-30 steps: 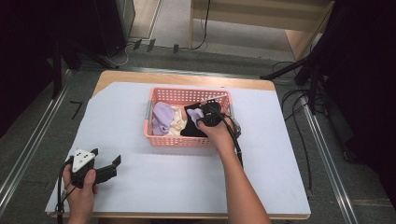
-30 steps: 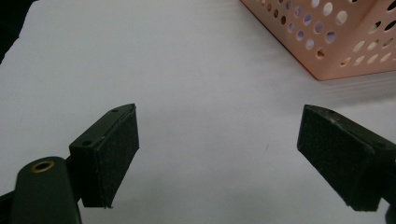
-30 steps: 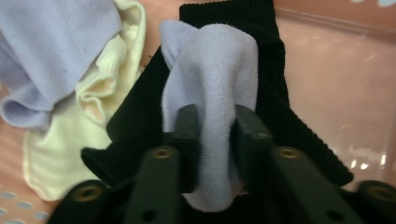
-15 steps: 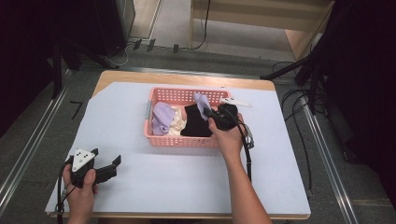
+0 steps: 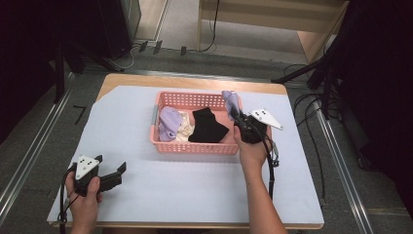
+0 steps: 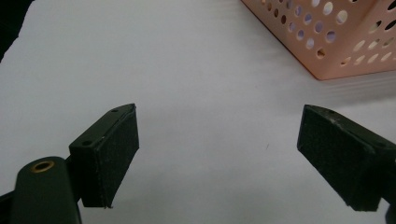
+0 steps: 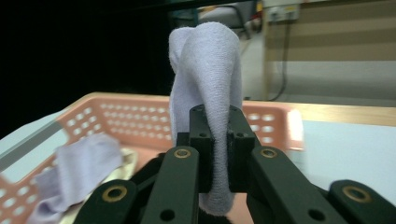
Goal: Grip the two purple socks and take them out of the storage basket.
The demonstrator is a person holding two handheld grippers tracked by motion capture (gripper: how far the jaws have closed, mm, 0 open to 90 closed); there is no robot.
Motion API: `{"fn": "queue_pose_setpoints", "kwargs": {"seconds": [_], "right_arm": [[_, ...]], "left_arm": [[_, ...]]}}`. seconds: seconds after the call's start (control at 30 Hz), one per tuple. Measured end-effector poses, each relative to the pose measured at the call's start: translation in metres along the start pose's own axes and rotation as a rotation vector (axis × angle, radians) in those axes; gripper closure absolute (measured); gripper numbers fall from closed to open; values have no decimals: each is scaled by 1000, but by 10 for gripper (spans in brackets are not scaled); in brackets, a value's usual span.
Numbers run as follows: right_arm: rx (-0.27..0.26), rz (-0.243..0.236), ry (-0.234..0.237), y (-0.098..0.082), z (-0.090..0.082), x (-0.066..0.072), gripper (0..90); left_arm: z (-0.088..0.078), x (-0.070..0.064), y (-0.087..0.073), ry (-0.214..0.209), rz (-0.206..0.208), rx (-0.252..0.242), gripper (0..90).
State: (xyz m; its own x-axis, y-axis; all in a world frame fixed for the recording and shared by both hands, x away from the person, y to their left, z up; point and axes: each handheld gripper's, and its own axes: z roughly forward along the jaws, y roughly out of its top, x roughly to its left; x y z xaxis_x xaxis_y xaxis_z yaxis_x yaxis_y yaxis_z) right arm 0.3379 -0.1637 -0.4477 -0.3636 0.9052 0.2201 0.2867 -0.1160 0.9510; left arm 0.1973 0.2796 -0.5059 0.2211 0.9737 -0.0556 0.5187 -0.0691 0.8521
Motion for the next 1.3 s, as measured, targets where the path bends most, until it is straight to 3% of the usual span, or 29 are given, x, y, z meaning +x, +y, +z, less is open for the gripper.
{"fn": "queue_pose_setpoints", "kwargs": {"seconds": [0.17,0.37,0.4,0.6,0.67,0.7,0.77,0.83,0.87,1.0,1.13,1.17,1.3], "right_arm": [[-23,31,-63,-1,-12,-19,841],[-4,61,-131,-7,-20,-37,841],[12,71,-168,-11,-22,-44,841],[72,95,-241,-25,-24,-62,841],[126,115,-303,-34,-25,-72,841],[126,115,-303,-34,-25,-72,841],[175,144,-333,-42,-24,-81,830],[194,163,-329,-44,-24,-83,811],[206,184,-301,-46,-23,-84,708],[135,168,-261,-39,-23,-75,542],[146,129,-251,-31,-20,-64,514],[146,98,-243,-26,-18,-57,514],[133,68,-212,-16,-14,-42,513]], "left_arm": [[0,0,0,0,2,-2,133],[0,0,0,3,8,-1,134],[0,0,0,3,7,-2,133],[0,0,0,3,8,-1,134],[0,0,0,7,8,-4,134],[0,0,0,7,8,-4,133],[0,-1,0,8,4,-7,133],[0,-1,0,9,4,-8,132],[0,-1,0,11,3,-7,133],[0,-1,0,13,3,-7,132],[0,-1,0,12,3,-8,132],[0,-1,0,12,4,-8,132],[0,-1,0,12,3,-8,132]]}}
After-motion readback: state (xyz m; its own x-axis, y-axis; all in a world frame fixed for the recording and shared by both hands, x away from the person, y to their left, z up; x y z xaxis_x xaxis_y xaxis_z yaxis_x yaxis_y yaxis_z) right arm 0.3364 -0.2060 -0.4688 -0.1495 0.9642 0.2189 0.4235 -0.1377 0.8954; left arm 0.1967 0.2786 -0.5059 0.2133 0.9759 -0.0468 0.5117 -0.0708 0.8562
